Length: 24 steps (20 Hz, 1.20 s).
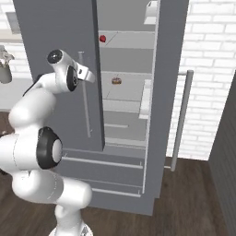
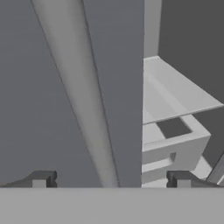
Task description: Take the strawberry from the fridge and place it on top of the pancake, located on the dining counter.
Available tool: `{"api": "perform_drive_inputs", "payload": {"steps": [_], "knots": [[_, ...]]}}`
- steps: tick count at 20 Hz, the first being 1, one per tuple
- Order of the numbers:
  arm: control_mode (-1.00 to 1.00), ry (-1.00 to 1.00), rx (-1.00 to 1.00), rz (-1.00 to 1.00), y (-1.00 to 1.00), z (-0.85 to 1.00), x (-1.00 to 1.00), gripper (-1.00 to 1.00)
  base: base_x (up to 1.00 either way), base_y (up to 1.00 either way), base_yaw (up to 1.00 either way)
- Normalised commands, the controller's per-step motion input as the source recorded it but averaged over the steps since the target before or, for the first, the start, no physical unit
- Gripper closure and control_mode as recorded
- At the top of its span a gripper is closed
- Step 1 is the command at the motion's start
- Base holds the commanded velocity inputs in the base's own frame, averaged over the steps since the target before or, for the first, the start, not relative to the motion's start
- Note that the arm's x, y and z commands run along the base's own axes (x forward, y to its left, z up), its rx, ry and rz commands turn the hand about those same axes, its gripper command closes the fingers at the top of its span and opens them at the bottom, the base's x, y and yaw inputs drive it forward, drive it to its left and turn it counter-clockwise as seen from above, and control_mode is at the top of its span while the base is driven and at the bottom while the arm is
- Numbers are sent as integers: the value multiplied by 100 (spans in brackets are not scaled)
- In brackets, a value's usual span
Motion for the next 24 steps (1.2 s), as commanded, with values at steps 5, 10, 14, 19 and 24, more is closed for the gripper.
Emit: {"api": "perform_drive_inputs", "payload": {"steps": [5,10,14,19,24], "knots": [[-100,1,-1,3,3,8,26,-100,0,0,0],[-100,0,-3,0,0,0,47,-100,0,0,0],[-100,0,-1,0,0,0,53,-100,0,0,0],[-100,-7,0,1,0,-2,32,-100,0,0,0],[-100,-19,0,3,0,-2,0,100,0,0,0]]}}
